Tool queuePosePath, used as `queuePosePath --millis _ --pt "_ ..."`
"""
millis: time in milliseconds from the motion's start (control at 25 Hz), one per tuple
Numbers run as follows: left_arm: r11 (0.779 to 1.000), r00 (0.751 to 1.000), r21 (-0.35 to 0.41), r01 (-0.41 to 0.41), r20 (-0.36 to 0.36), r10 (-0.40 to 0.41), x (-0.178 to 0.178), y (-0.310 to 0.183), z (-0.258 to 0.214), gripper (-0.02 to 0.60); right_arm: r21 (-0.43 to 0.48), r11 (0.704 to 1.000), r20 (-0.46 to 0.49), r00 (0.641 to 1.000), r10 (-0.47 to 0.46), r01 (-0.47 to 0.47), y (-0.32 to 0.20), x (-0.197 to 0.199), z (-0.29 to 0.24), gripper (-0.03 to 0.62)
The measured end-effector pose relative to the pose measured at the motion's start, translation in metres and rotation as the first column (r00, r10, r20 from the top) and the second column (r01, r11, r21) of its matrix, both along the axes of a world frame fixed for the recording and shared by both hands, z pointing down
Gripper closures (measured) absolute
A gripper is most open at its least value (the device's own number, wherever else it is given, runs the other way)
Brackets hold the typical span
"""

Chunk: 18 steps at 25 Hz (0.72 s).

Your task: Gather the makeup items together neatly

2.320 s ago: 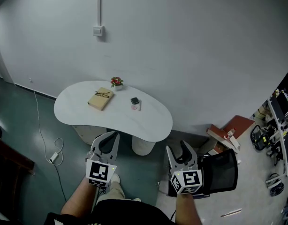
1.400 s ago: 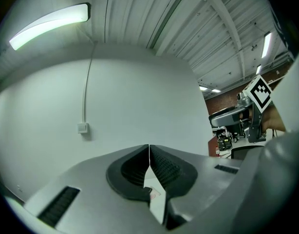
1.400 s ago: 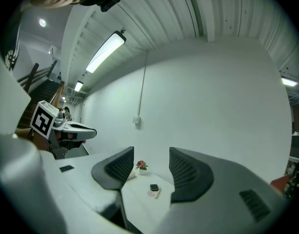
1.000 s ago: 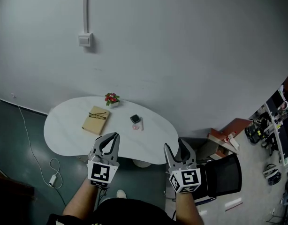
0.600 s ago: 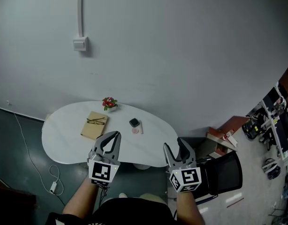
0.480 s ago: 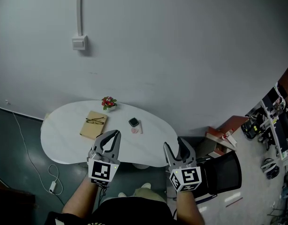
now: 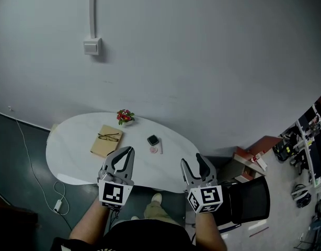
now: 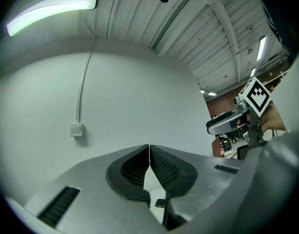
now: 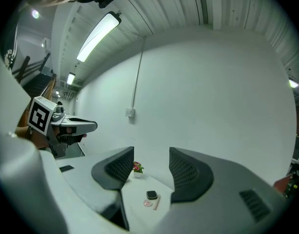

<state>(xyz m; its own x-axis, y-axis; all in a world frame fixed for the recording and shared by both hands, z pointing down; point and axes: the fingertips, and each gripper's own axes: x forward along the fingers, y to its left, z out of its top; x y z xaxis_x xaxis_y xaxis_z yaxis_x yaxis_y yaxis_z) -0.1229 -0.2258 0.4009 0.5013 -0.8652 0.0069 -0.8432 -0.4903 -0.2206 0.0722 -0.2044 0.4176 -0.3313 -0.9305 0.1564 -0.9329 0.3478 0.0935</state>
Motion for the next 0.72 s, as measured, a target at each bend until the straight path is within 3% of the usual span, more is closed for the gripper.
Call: queuePosePath --millis 400,720 --pt "0.999 0.999 -0.040 0.032 0.035 -0.030 0.010 -0.051 0.018 0.557 -0.086 0.996 0.002 0.999 -0.037 0.037 -0.072 0.009 0.045 0.359" --pt "0.997 0.998 -0.050 0.052 0.023 -0.051 0.017 -0.088 0.022 0.557 -0.186 0.981 0.020 0.998 -0.056 0.059 -0.124 0.017 0.102 0.359"
